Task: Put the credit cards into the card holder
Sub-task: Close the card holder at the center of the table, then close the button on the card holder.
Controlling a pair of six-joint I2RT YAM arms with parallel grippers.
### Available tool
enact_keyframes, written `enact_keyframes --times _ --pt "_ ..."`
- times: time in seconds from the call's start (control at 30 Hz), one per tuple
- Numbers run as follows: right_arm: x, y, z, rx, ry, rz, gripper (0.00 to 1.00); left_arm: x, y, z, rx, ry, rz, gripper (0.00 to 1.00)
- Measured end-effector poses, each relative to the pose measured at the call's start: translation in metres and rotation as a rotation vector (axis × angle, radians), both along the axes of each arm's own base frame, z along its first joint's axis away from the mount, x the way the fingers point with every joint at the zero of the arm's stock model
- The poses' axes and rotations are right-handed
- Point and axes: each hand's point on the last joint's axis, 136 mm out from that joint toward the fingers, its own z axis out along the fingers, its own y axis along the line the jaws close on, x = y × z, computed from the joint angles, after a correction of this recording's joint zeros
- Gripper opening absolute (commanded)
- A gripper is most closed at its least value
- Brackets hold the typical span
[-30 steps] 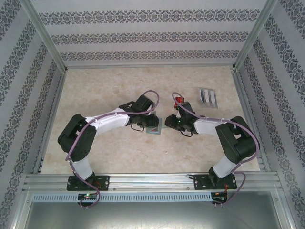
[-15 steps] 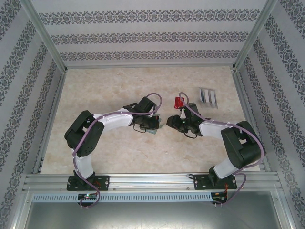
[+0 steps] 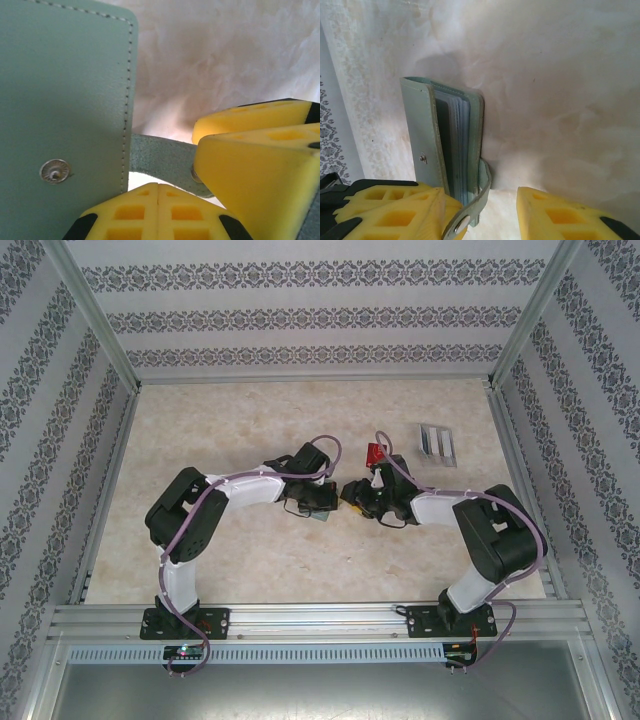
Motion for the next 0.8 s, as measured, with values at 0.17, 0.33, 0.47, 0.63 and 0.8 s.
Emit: enact_keyframes --times 0.17,0.33,0.47,0.63,0.8 --pt "0.000 0.005 0.001 0.005 -0.001 0.006 0.21 0.002 0.002 0.009 -0.014 -0.014 0.006 0.04" --pt "-0.002 0.004 -0.001 -0.003 0.007 0.009 0.19 0.005 0.011 0.041 -0.053 -0.067 0.022 0.14" --pt "-0.004 0.003 -0.003 -0.012 0.011 0.012 0.14 0.015 0.031 0.062 -0.029 -0.126 0.061 0.20" --pt "-0.004 0.002 -0.004 -0.015 0.015 0.012 0.25 0.030 0.064 0.053 0.055 -0.139 0.120 0.25" --pt "-0.005 0.001 -0.003 -0.025 0.010 0.015 0.29 0.036 0.076 0.023 0.114 -0.099 0.131 0.31"
